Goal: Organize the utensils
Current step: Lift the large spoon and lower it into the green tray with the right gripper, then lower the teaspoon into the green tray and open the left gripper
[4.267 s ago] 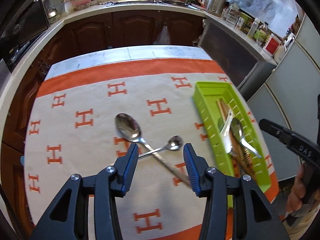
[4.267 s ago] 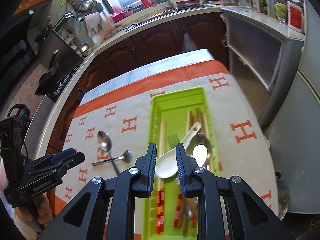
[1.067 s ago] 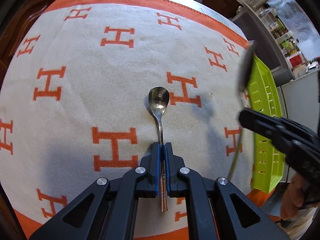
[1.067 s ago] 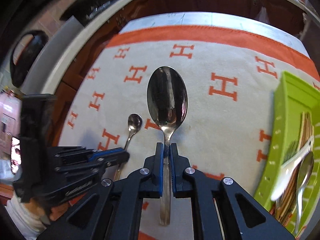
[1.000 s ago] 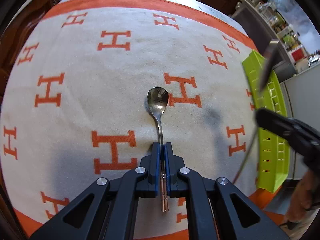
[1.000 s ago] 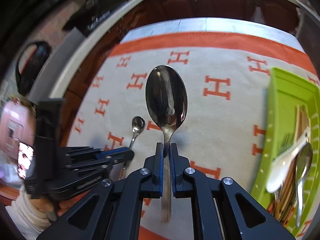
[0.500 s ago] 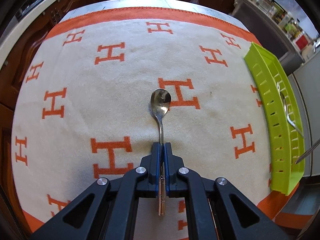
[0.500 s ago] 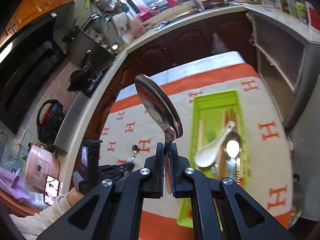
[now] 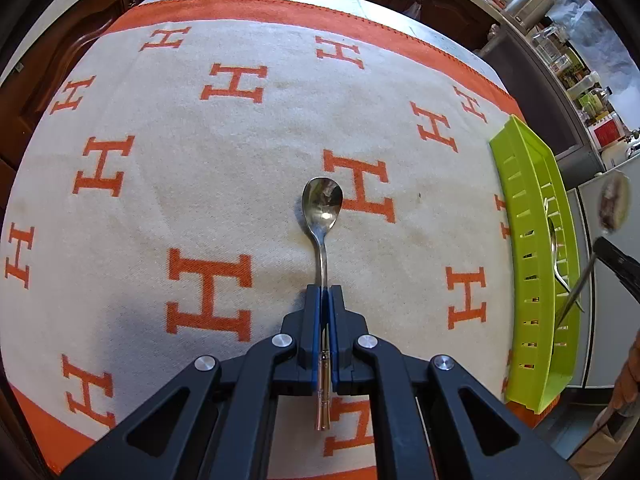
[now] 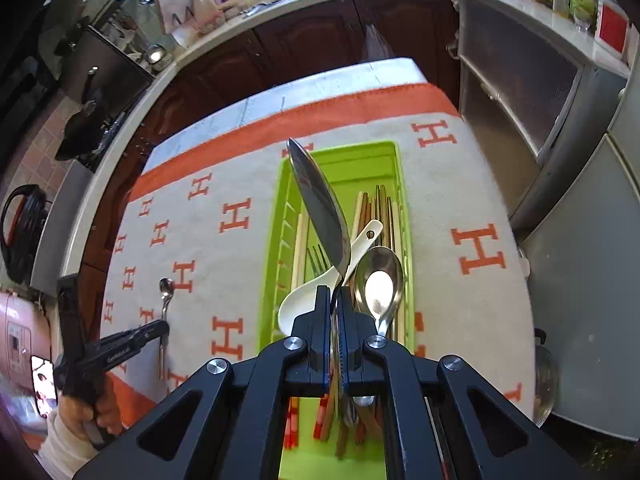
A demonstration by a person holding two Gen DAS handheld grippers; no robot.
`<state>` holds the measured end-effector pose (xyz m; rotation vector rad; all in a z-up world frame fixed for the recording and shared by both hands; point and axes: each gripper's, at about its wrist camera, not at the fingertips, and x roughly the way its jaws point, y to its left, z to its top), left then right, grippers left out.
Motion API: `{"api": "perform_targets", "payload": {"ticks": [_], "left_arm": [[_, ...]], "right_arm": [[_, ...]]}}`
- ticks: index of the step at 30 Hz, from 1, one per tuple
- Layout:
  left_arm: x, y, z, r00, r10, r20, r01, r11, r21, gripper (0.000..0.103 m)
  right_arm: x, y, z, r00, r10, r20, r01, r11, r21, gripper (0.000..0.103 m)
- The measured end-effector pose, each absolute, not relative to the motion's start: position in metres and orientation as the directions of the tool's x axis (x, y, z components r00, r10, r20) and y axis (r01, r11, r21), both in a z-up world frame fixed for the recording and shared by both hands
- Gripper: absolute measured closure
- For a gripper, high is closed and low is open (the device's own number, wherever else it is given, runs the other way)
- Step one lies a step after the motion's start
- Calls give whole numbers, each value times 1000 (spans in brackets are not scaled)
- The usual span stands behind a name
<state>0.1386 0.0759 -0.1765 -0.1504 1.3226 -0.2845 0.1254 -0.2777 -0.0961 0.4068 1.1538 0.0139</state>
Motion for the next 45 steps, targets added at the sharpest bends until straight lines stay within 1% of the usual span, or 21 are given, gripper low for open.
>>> {"api": "perform_targets", "payload": {"ticks": [7, 12, 17, 22, 28, 30, 34, 38, 42, 45], "left_arm": [[145, 72, -178, 215, -289, -933, 111, 956, -270, 102], [154, 69, -179, 193, -287, -938, 120, 956, -268, 100], [161, 64, -179, 175, -280, -944, 112, 958, -263, 100], [162, 73, -182, 179, -386, -905, 53, 922, -383, 102], [148, 72, -179, 207, -528, -824, 4, 843, -539, 102], [144, 64, -172, 207, -553, -807, 17, 827, -562, 102], [136, 34, -145, 199, -595, -779, 91, 802, -590, 102], [136, -13, -119, 190, -630, -753, 181, 777, -604, 102], [141, -58, -110, 174, -624, -762, 240, 777, -582, 102], [144, -97, -113, 148, -610, -779, 281, 781, -558, 102]], "right_arm": [[160, -265, -143, 324, 219, -920, 244, 921, 305, 99], [169, -272, -169, 315, 234, -920, 266, 909, 322, 98], [162, -277, -163, 352, 256, -900, 267, 895, 359, 97], [150, -278, -148, 383, 274, -882, 261, 884, 388, 97], [134, -285, -135, 426, 308, -851, 260, 859, 441, 97], [128, -289, -132, 437, 318, -841, 264, 849, 458, 97], [113, -294, -125, 463, 336, -821, 267, 830, 490, 97], [98, -298, -118, 485, 328, -811, 280, 820, 499, 97], [85, -304, -115, 498, 309, -810, 299, 816, 495, 97], [77, -310, -112, 508, 302, -807, 311, 809, 498, 97]]}}
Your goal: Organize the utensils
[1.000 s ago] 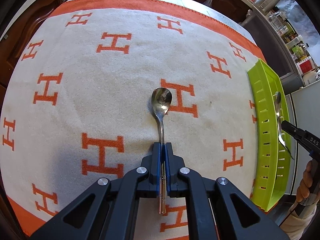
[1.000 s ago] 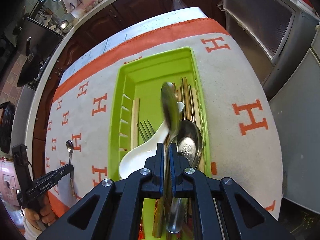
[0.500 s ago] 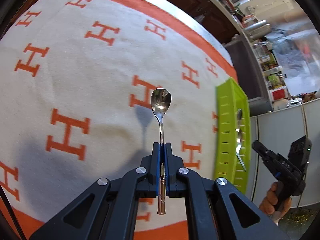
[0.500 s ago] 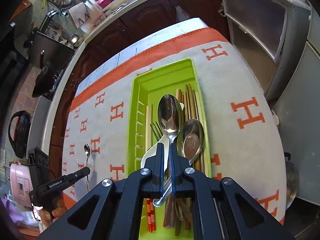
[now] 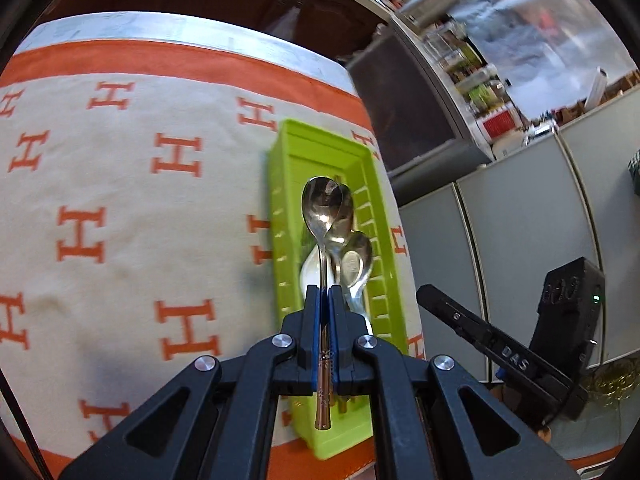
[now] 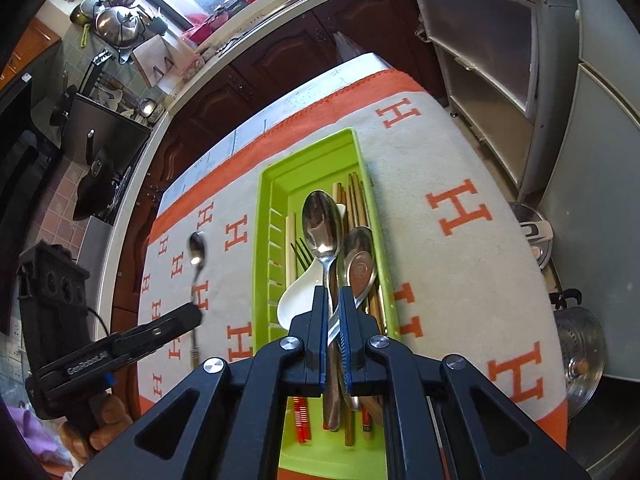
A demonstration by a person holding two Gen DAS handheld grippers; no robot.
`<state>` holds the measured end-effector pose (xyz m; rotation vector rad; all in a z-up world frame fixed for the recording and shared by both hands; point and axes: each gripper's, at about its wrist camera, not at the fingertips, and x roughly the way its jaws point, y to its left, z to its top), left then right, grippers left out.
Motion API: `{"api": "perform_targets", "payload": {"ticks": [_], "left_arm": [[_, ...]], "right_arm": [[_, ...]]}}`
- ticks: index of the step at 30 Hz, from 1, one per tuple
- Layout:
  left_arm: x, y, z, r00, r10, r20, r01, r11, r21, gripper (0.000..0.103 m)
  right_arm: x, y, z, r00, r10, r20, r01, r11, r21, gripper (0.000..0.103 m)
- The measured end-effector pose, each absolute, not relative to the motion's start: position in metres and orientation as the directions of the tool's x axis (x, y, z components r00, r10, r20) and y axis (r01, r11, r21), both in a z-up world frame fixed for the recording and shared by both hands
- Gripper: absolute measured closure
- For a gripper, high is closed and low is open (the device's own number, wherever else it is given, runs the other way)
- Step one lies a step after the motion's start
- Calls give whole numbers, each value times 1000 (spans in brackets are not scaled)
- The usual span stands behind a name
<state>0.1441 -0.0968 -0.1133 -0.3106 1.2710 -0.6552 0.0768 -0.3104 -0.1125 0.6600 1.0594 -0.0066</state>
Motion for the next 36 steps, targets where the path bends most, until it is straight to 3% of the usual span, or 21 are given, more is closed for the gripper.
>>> {"api": "perform_targets", "payload": {"ticks": [10, 13, 17, 19, 21, 24, 29, 36], "left_arm": [[143, -156, -137, 118, -539, -834, 337, 812, -477, 101], [141, -159, -136, 136, -518, -844, 346, 823, -450, 87], [130, -148, -129, 184, -509, -841, 366, 830, -422, 54], [121, -140, -123, 197, -521, -831, 387, 820, -422, 51], [114, -130, -117, 246, -477, -844, 395, 844, -362, 26], [104, -108, -104, 317, -472, -823, 401, 853, -334, 17], [96, -80, -87, 385, -425, -819, 371, 884, -284, 7], [70, -28, -66, 488, -302, -819, 277, 943, -183, 1]], "right_arm": [[55, -329, -112, 527, 273, -805, 353, 791, 499, 97], [54, -326, -114, 521, 276, -807, 354, 791, 499, 96], [54, -319, -116, 518, 265, -813, 345, 805, 482, 90], [56, -315, -116, 514, 261, -817, 336, 815, 472, 87], [58, -309, -116, 510, 252, -822, 324, 829, 455, 83], [60, -303, -116, 508, 240, -827, 311, 845, 435, 80], [56, -289, -111, 517, 185, -835, 289, 881, 374, 62], [43, -260, -104, 507, 182, -842, 235, 911, 339, 41]]}}
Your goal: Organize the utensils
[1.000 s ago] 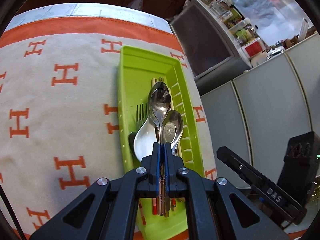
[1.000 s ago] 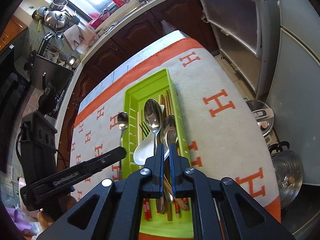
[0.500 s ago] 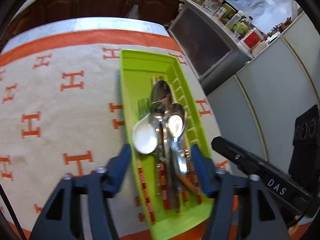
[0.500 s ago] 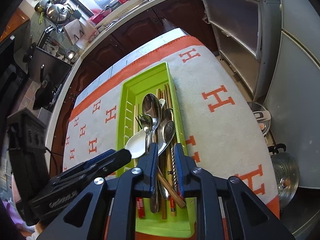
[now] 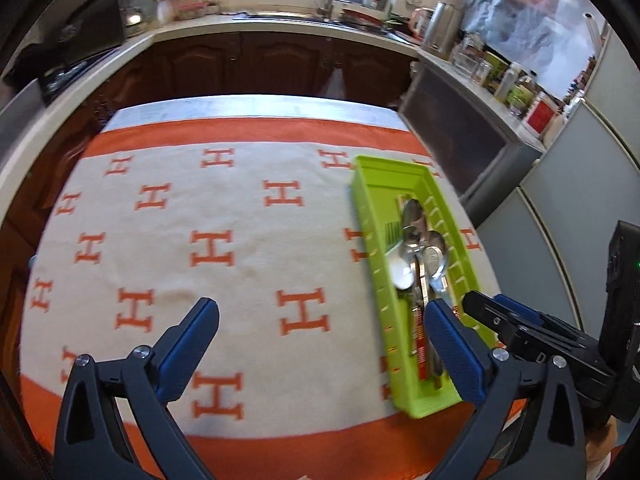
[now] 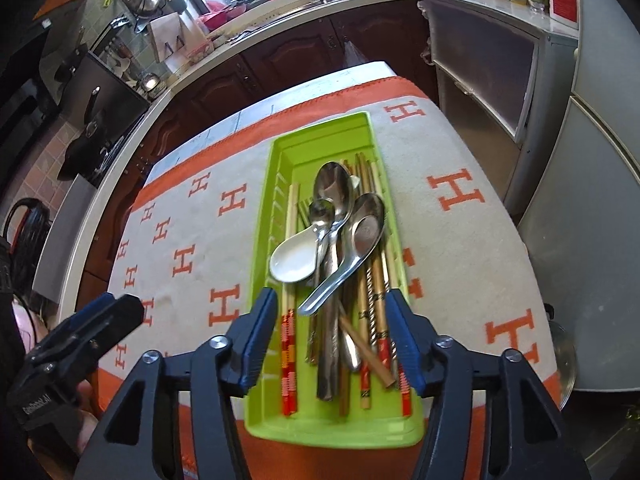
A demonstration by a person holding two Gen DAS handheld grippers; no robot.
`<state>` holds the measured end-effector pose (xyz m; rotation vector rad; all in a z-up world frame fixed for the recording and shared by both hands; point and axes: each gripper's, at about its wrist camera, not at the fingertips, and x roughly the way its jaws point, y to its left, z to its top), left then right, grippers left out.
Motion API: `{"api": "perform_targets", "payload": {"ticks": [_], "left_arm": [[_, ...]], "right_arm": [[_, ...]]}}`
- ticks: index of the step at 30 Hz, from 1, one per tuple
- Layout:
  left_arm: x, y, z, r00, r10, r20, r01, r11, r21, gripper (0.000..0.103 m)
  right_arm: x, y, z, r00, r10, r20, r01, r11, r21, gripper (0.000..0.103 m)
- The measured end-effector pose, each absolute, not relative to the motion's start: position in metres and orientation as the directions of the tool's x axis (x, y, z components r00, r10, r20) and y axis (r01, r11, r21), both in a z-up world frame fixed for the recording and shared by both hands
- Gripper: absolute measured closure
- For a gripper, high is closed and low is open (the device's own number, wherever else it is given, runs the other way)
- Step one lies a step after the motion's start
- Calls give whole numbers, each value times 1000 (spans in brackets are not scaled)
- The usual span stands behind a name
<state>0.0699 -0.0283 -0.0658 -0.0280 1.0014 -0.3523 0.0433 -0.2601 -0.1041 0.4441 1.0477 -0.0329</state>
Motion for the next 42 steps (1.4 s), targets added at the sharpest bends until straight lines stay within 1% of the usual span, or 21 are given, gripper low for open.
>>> {"api": "perform_targets", "payload": {"ticks": [2, 5, 10, 14, 16, 24, 29, 33, 38, 42], "left_arm": [[63, -14, -62, 504, -264, -822, 242, 957, -159, 1], [55, 1, -56, 521, -222, -824, 209, 969, -130, 1], [37, 27, -38, 564, -171, -808, 170, 981, -89, 1], [21, 37, -21, 631, -87, -771, 126, 992, -9, 1], [15, 41, -13, 643, -70, -763, 108, 994, 0, 1], [5, 46, 18, 640, -8, -768, 120, 989, 89, 1], [2, 52, 27, 657, -28, -753, 108, 992, 58, 1], [2, 58, 30, 667, -35, -744, 89, 995, 33, 1], [3, 61, 32, 683, -39, -729, 76, 997, 17, 1], [3, 62, 32, 691, -24, -723, 66, 997, 30, 1]], "right_arm": [[36, -250, -99, 515, 176, -839, 218, 920, 327, 31], [24, -235, -88, 529, 160, -833, 199, 931, 305, 22], [6, -212, -63, 552, 147, -821, 171, 944, 284, 14], [-10, -197, -38, 581, 177, -794, 147, 937, 317, 9], [-17, -190, -26, 590, 193, -784, 138, 932, 334, 8], [-39, -162, 33, 688, 146, -711, 91, 954, 284, 2], [-43, -146, 58, 705, 159, -691, 39, 965, 261, 1], [-50, -132, 74, 733, 123, -669, 18, 980, 200, 1], [-53, -125, 81, 745, 123, -655, 9, 981, 194, 0], [-51, -126, 80, 749, 120, -652, 14, 980, 197, 0]]}}
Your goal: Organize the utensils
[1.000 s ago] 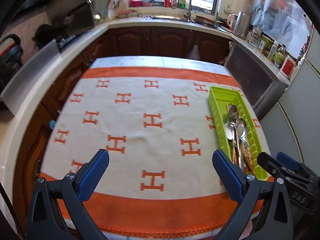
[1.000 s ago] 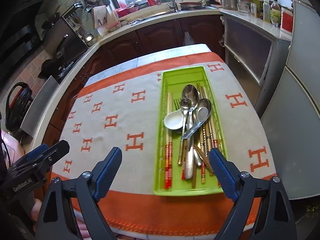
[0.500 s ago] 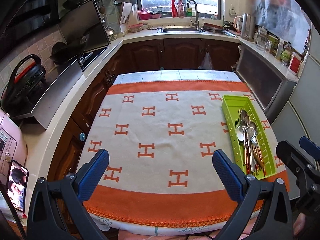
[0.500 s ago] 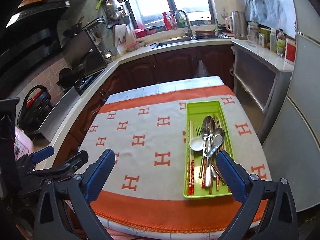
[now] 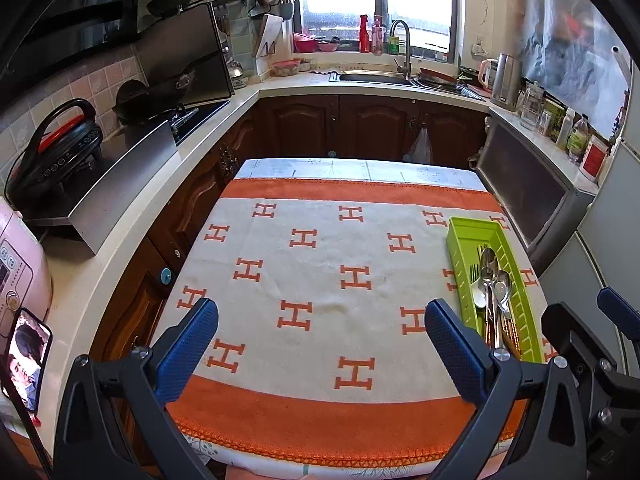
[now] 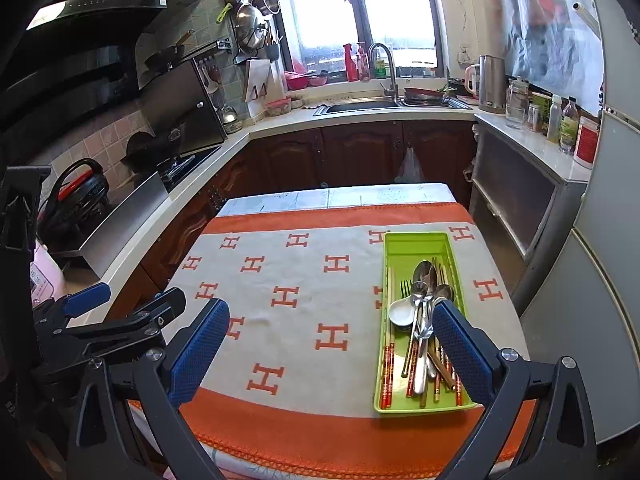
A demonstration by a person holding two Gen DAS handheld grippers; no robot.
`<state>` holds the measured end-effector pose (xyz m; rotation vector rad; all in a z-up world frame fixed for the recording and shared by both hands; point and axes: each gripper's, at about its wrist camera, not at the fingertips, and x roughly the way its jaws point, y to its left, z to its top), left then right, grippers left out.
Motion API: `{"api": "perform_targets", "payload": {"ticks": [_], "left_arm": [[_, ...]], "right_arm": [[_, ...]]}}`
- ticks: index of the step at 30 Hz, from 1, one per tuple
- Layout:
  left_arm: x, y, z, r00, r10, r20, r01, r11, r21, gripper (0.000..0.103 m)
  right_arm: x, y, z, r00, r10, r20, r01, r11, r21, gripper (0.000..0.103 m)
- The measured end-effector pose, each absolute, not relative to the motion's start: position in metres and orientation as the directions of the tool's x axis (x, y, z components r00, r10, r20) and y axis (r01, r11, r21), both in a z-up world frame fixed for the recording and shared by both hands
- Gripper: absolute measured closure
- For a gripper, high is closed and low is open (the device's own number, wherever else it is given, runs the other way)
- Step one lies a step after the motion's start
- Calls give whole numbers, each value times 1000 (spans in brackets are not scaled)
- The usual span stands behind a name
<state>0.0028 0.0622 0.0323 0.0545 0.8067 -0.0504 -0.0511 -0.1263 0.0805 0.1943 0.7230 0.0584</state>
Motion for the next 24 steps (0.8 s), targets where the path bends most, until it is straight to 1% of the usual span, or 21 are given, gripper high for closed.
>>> {"api": "perform_targets", "payload": {"ticks": [7, 15, 24], "left_arm": [[4, 63, 32, 689, -31, -725, 62, 998, 15, 1], [1, 60, 29, 687, -26, -727, 66, 998, 26, 1], [-2, 61, 28, 693, -21, -720, 59, 998, 28, 1]], "right_arm": [[-37, -130, 72, 732, 124, -670, 19, 979, 203, 0], [-30, -134, 62, 721, 125, -682, 36, 976, 217, 0], [-29, -136, 58, 723, 128, -679, 36, 974, 222, 0]]}}
